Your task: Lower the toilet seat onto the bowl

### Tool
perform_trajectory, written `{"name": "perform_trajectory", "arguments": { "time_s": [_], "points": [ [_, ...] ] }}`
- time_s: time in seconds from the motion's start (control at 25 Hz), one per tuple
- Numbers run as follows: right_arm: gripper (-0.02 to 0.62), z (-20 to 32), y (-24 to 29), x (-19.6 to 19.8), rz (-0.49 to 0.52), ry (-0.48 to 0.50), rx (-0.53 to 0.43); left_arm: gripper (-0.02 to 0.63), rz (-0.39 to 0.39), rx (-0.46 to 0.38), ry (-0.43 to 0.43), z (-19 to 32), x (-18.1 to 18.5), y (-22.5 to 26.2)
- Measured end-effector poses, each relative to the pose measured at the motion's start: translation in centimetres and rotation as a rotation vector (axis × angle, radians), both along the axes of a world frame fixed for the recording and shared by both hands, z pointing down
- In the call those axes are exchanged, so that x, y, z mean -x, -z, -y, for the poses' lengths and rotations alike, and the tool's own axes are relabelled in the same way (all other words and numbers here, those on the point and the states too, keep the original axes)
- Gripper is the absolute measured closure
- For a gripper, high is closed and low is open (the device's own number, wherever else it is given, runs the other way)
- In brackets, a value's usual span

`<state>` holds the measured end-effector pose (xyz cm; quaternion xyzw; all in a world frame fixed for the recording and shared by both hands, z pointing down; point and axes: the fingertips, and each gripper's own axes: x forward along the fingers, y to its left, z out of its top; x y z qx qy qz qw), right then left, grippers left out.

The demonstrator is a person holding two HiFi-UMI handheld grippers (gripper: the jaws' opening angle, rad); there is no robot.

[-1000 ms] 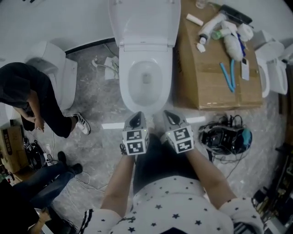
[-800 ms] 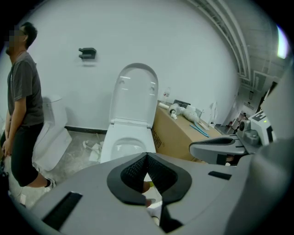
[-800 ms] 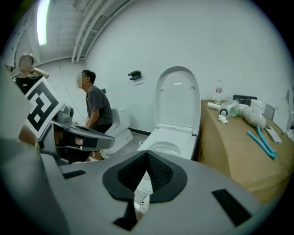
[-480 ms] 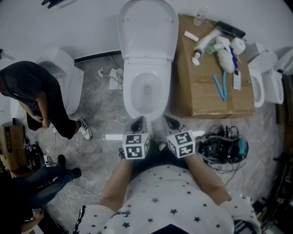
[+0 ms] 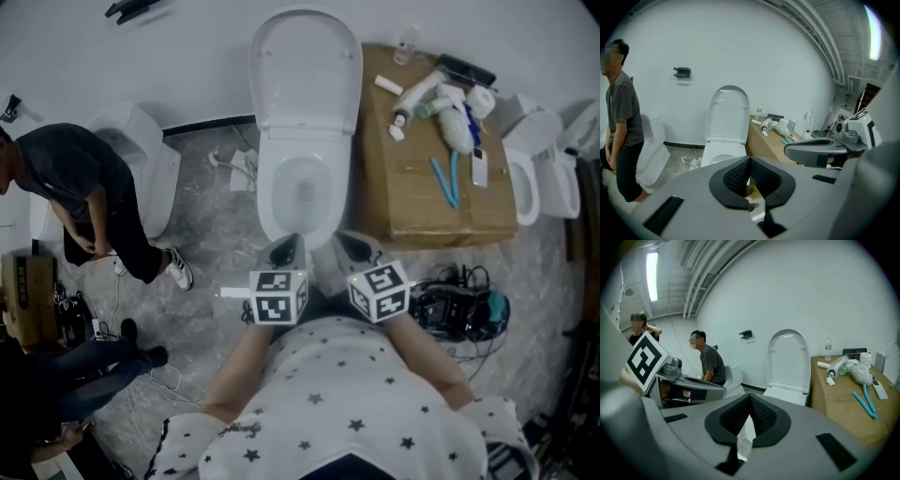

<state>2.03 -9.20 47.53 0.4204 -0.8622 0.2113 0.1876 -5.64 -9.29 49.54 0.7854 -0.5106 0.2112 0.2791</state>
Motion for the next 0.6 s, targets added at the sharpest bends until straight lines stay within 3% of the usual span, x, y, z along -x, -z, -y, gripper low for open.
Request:
{"name": "perform_trajectory", "arguments": {
  "time_s": [0.6],
  "points": [
    [0.589,-1.8,2.5,-0.9,0.010,0.003,-0.061,0.609,-0.005,-0.054,0.032,-1.6,0.6,2.4]
  ]
}}
